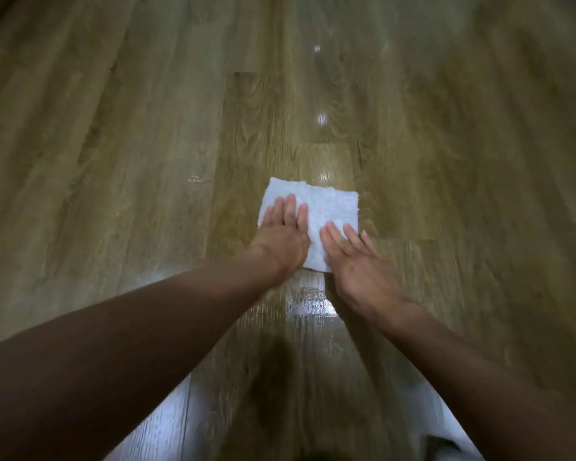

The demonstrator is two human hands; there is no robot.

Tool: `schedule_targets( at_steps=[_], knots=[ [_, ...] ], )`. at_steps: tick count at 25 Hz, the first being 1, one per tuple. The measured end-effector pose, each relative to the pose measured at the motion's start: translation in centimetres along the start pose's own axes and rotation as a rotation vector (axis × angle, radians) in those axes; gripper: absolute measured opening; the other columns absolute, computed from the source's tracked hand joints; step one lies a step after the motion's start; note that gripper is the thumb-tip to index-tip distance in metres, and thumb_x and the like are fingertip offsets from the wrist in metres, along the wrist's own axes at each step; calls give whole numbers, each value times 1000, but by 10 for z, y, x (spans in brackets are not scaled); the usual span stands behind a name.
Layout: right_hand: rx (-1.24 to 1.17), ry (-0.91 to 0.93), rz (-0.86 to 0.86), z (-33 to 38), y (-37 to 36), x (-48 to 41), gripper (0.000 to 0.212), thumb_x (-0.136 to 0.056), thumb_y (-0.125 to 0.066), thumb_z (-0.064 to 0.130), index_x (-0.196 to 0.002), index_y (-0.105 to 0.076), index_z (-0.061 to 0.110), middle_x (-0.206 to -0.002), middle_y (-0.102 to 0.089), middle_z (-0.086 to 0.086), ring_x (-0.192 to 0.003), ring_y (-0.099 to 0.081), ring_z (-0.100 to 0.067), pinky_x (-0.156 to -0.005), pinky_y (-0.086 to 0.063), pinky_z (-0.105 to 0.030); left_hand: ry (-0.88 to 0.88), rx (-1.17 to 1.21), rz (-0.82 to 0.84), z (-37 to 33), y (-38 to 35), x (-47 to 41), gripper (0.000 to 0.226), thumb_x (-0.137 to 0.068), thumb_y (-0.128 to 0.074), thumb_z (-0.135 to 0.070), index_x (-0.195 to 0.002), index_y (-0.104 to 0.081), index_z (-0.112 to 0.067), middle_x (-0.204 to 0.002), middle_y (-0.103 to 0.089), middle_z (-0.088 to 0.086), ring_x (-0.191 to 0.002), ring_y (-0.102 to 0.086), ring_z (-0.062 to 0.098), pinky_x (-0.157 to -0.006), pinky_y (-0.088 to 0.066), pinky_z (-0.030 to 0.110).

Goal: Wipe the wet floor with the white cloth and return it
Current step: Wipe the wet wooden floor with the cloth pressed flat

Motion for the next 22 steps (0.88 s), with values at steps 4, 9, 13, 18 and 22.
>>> schedule_targets(
  at_steps=[4, 9, 13, 18, 22],
  knots=[
    [-42, 19, 26, -20, 25, -76, 60, -98, -27, 16, -154, -7, 14, -163, -6, -2, -149, -7, -25, -120, -7, -39, 252, 148, 145, 3, 47, -53, 65, -105, -29, -25, -150, 11, 0, -156, 16, 24, -147, 9, 38, -119, -8, 47],
    [-119, 9, -16, -35, 6, -52, 56, -100, -28, 19, -154, -11, 17, -162, -9, 2, -150, -4, -20, -121, -7, -38, 160, 47, 8, -8, 30, -44, 62, -105, -15, -32, -150, 15, -2, -156, 18, 25, -146, 12, 39, -120, -3, 48],
    [-141, -156, -203, -58, -7, 19, 52, -95, -28, 26, -142, -45, 12, -147, -47, -3, -141, -36, -22, -111, -23, -36, 65, 81, -27, -86, 9, -18, 62, -104, -13, -32, -148, 17, -1, -154, 22, 27, -143, 18, 43, -119, 6, 51],
    [-322, -118, -173, -70, -2, -35, 53, -101, -29, 23, -153, -20, 19, -160, -21, 6, -149, -10, -13, -118, -2, -30, -83, -16, -69, -77, 20, -45, 62, -104, -16, -32, -150, 14, -4, -156, 18, 24, -145, 16, 38, -120, 4, 46],
    [-257, -123, -160, -94, 11, -71, 57, -101, -30, 25, -154, -11, 21, -161, -14, 10, -149, -6, -10, -120, -5, -31, 37, 11, 25, -76, 45, -76, 64, -104, -21, -31, -151, 16, -10, -157, 20, 18, -147, 15, 33, -121, 2, 43]
  ],
)
Point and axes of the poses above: each hand's wrist, its own x-axis away from the middle knuckle, its own y-axis out of the back of the hand, z = x × y, the point moved 1 cm from there along -x, towards the middle knuckle
